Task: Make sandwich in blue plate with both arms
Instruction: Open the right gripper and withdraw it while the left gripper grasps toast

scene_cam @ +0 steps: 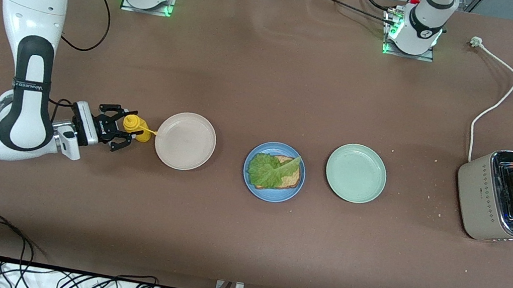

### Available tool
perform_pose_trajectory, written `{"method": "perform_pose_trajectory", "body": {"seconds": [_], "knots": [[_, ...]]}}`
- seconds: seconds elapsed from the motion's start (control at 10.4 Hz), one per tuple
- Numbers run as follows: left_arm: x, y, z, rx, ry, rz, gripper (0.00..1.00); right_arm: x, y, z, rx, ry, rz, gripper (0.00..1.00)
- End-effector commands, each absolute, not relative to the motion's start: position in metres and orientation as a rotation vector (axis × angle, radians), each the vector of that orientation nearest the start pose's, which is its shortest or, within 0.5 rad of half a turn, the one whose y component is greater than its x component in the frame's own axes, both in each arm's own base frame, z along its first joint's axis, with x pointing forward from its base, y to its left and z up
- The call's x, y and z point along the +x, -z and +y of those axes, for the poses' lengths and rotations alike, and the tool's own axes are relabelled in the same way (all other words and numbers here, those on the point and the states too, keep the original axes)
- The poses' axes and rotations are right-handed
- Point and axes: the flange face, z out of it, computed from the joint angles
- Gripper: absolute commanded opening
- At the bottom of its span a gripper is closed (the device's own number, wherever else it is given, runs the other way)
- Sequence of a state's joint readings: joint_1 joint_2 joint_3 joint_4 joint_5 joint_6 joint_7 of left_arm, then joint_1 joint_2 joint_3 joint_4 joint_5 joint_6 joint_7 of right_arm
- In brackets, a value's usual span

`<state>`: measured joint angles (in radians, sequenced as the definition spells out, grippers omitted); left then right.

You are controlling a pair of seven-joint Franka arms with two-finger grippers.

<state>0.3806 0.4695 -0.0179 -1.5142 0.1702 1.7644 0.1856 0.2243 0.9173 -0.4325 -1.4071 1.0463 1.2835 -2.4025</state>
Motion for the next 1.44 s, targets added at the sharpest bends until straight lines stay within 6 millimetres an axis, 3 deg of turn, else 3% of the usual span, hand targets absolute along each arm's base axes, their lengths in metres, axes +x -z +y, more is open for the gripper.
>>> {"method": "perform_pose_trajectory", "body": {"seconds": [0.0,0.1,0.48,0.67,0.77,1.15,1.34], "knots": [[0.619,-0.382,0.254,-3.021,-0.371,-0.169,0.00,0.645,-0.181,0.009,-1.210,0.508,-1.675,1.00],[0.619,-0.383,0.254,-3.021,-0.369,-0.169,0.00,0.644,-0.178,-0.016,-1.294,0.482,-1.614,1.00],[0.619,-0.389,0.254,-3.030,-0.356,-0.161,0.00,0.644,-0.194,-0.076,-1.560,0.302,-1.468,1.00],[0.617,-0.401,0.254,-3.032,-0.332,-0.166,0.00,0.643,-0.208,-0.091,-1.711,0.165,-1.348,1.00],[0.615,-0.418,0.252,-3.030,-0.302,-0.168,0.00,0.648,-0.216,-0.097,-1.824,0.090,-1.238,1.00],[0.593,-0.519,0.207,-3.032,-0.254,-0.116,0.00,0.662,-0.250,-0.097,-2.147,-0.221,-0.846,1.00],[0.594,-0.567,0.183,-3.039,-0.228,-0.073,0.00,0.668,-0.295,-0.081,-2.321,-0.375,-0.720,1.00]]}}
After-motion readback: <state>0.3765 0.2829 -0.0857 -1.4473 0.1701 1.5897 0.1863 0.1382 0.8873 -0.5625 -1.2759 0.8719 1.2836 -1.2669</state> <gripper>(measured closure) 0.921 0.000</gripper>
